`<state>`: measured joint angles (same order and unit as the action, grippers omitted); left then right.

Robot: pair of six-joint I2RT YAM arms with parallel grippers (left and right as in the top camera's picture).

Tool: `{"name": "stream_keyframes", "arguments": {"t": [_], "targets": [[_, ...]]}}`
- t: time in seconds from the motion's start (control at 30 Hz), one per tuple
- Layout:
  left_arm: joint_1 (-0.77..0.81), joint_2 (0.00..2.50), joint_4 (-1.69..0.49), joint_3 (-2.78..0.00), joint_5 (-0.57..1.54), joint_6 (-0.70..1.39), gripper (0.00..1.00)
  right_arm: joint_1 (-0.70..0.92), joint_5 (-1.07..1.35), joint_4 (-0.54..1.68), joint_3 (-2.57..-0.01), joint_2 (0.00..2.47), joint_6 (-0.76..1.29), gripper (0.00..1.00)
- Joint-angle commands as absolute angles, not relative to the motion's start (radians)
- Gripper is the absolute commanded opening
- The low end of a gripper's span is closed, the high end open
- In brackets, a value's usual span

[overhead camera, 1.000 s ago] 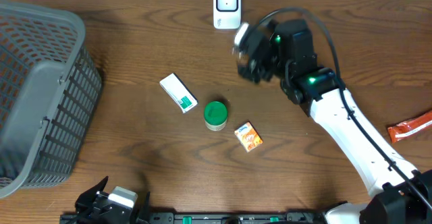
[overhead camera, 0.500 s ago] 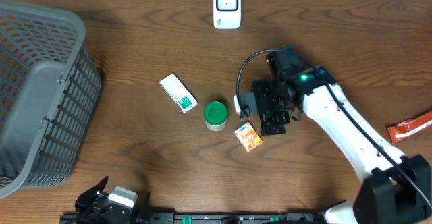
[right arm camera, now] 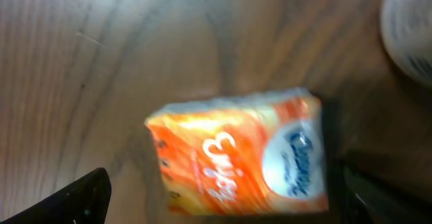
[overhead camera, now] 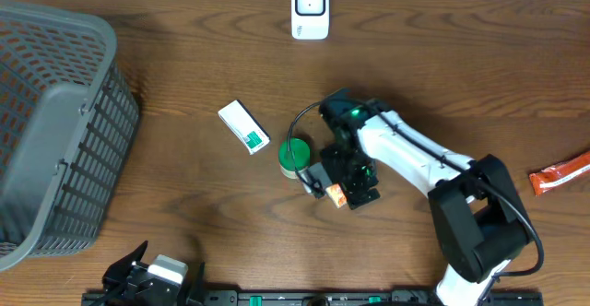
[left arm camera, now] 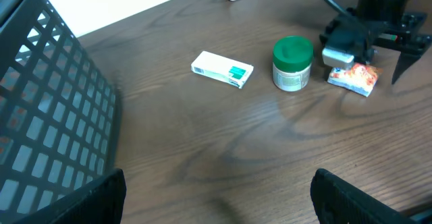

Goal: Scan the item barcode

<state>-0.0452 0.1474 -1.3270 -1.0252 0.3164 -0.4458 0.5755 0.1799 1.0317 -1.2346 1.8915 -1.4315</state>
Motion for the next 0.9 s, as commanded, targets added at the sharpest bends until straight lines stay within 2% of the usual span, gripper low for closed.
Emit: {"name": "stream_keyframes", "arguments": {"t": [0.0,0.17,0.33,0.4,0.47,0.6,0.87], "targets": [[-0.049,0.141,-1.324,-1.030,0.332,-0.451,0.86,0.599,0.155,1.008,-1.210,1.900,-1.457,0.98],[-0.049,0.141,-1.324,-1.030,0.331,-0.451,0.86,0.600,0.106,0.876,-1.100,1.900,-1.456,0.94],[-0.049,0.141,-1.324,-1.030,0.331,-0.451,0.86,0.609,0.102,0.776,-1.026,1.900,-1.440,0.76],[-0.049,0.141,-1.324,-1.030,0.332,-0.451,0.86,0.609,0.102,0.766,-1.026,1.891,-1.407,0.72],[-0.049,0.141,-1.324,-1.030,0.331,-0.451,0.86,0.609,0.102,0.766,-1.026,1.876,-1.381,0.72],[-0.049,0.141,-1.324,-1.030,0.332,-0.451,0.86,0.601,0.125,0.765,-1.026,1.831,-1.271,0.59],[-0.049,0.141,-1.324,-1.030,0.331,-0.451,0.87,0.512,0.204,0.678,-1.026,1.768,-0.997,0.62]]}}
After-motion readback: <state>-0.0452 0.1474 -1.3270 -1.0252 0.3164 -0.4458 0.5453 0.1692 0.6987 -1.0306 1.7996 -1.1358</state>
